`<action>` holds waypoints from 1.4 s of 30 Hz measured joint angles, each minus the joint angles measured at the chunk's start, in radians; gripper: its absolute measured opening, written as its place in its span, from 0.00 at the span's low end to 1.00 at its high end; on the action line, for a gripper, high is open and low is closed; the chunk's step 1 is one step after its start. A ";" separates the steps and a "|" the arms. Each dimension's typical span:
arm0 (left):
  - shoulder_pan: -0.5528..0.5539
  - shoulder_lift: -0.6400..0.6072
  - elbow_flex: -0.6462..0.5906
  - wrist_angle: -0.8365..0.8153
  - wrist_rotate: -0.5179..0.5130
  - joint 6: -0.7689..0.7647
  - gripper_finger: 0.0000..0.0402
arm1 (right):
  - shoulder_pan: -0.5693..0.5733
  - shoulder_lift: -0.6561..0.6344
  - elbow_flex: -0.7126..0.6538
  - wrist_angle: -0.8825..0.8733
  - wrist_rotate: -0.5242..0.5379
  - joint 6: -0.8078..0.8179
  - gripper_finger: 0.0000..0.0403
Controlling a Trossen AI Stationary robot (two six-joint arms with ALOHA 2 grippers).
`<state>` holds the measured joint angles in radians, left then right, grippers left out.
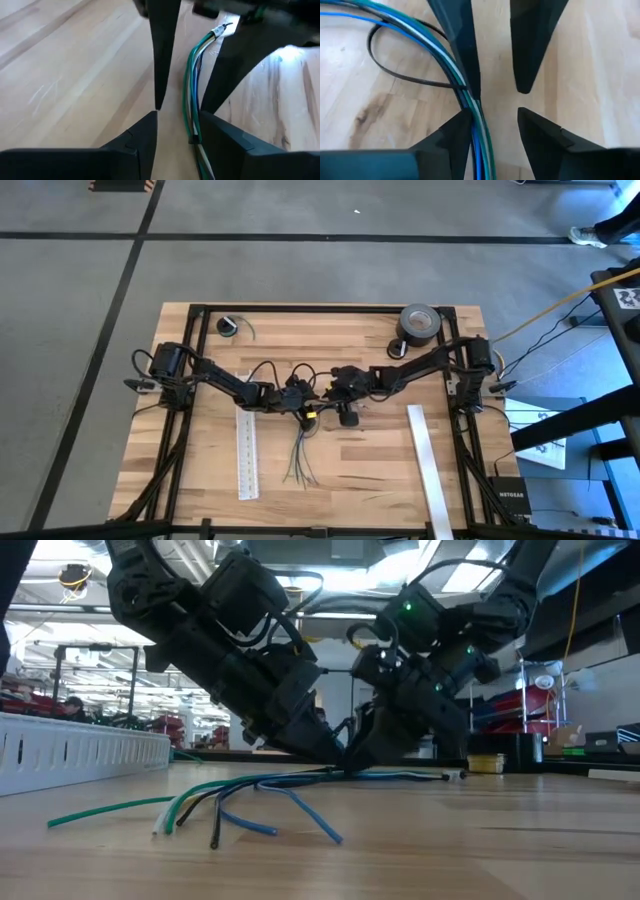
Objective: Ziptie cables
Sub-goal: Wrap the colored cables with the black zip tie
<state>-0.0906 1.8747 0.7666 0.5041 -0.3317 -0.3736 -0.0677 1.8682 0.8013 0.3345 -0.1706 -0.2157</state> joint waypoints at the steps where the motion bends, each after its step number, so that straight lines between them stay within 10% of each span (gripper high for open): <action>1: 0.000 -0.002 0.000 -0.001 0.000 0.000 0.33 | 0.000 -0.016 0.000 -0.007 -0.006 0.000 0.37; 42: -0.001 -0.038 -0.001 -0.058 0.000 0.034 0.33 | -0.024 -0.005 0.050 -0.147 -0.083 -0.024 0.37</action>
<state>-0.0917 1.8370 0.7655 0.4465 -0.3317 -0.3397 -0.0921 1.8632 0.8509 0.1871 -0.2531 -0.2398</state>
